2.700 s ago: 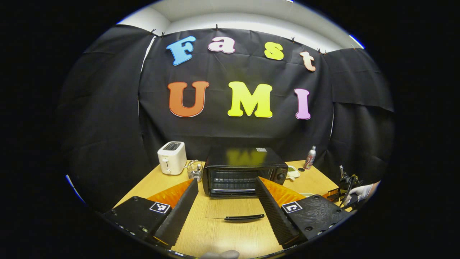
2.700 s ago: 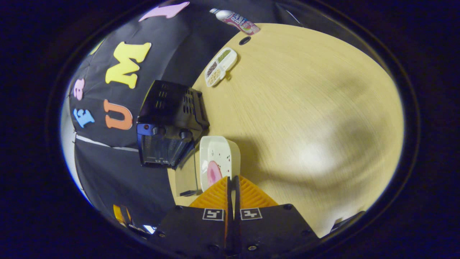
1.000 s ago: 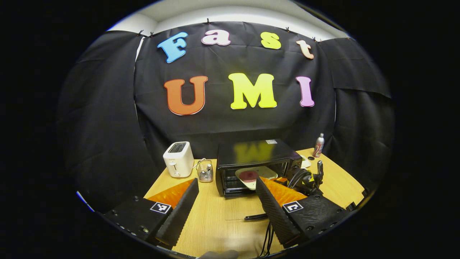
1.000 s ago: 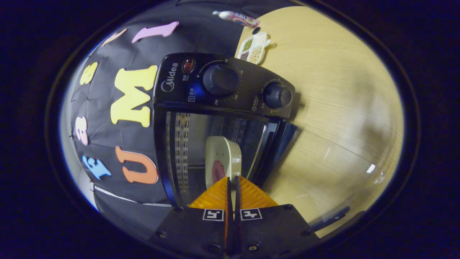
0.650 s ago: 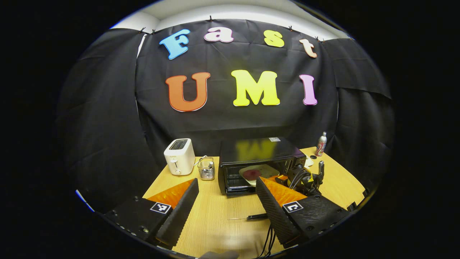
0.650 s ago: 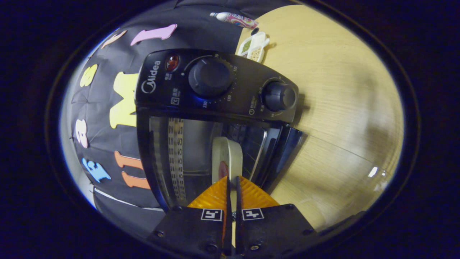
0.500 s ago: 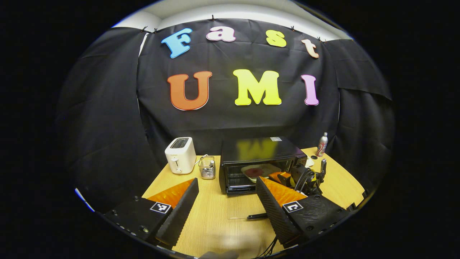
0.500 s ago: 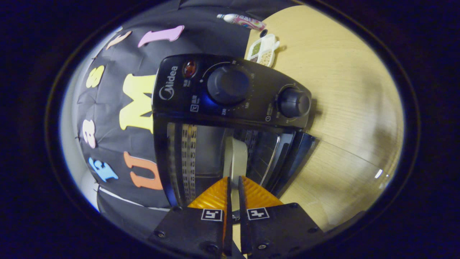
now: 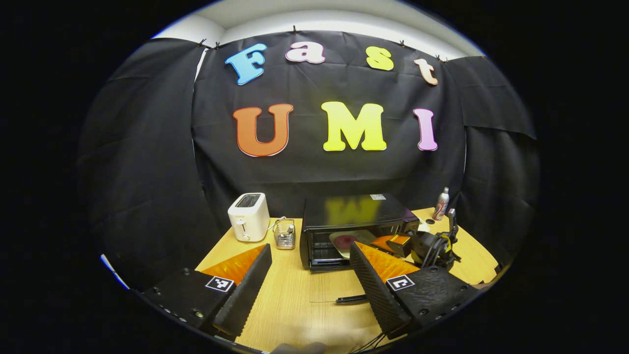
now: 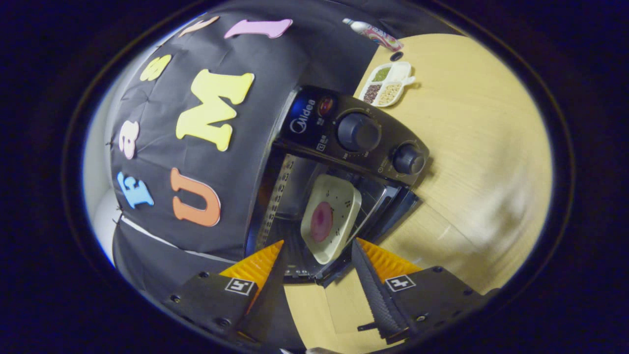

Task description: Open the electric oven with the left hand, put the food in, and close the electric oven.

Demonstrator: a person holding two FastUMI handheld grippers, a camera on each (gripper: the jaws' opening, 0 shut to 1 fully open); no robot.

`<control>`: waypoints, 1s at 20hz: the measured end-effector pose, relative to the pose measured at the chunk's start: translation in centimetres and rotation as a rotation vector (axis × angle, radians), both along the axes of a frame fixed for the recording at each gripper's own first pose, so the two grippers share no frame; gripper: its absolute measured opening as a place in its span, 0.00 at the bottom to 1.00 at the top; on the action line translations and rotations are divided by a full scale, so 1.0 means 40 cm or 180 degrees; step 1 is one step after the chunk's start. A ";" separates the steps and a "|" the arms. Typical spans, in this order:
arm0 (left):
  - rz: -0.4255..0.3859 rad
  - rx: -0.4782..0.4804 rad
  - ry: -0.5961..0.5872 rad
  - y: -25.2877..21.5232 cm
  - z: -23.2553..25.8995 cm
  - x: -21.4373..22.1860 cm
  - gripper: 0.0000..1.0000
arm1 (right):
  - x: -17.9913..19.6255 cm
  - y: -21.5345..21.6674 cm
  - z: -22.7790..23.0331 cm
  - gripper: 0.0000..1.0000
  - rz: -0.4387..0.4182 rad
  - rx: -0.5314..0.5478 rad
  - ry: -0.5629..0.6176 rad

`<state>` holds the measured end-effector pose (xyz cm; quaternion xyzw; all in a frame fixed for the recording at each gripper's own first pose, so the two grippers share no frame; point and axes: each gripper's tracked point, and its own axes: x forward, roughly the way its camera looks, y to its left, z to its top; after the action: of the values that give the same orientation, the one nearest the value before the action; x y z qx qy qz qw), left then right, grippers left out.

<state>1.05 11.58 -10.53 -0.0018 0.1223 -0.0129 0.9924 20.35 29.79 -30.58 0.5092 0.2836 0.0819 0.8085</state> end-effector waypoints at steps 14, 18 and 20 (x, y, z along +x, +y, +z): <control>0.0108 -0.0070 -0.0192 -0.051 -0.032 -0.040 0.97 | -0.250 -0.405 0.274 1.00 0.0223 -0.2099 -0.0792; 0.0056 -0.0082 -0.0116 -0.095 -0.097 -0.043 0.97 | -0.300 -0.506 0.335 0.95 0.0242 -0.2773 -0.1085; 0.0029 -0.0059 -0.0037 -0.113 -0.145 -0.041 0.96 | -0.327 -0.542 0.359 0.94 0.0243 -0.3066 -0.1190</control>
<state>-0.60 7.08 -16.35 -0.0115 0.1164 -0.0095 0.9931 7.26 8.13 -16.21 0.0452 0.1582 0.0611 0.9845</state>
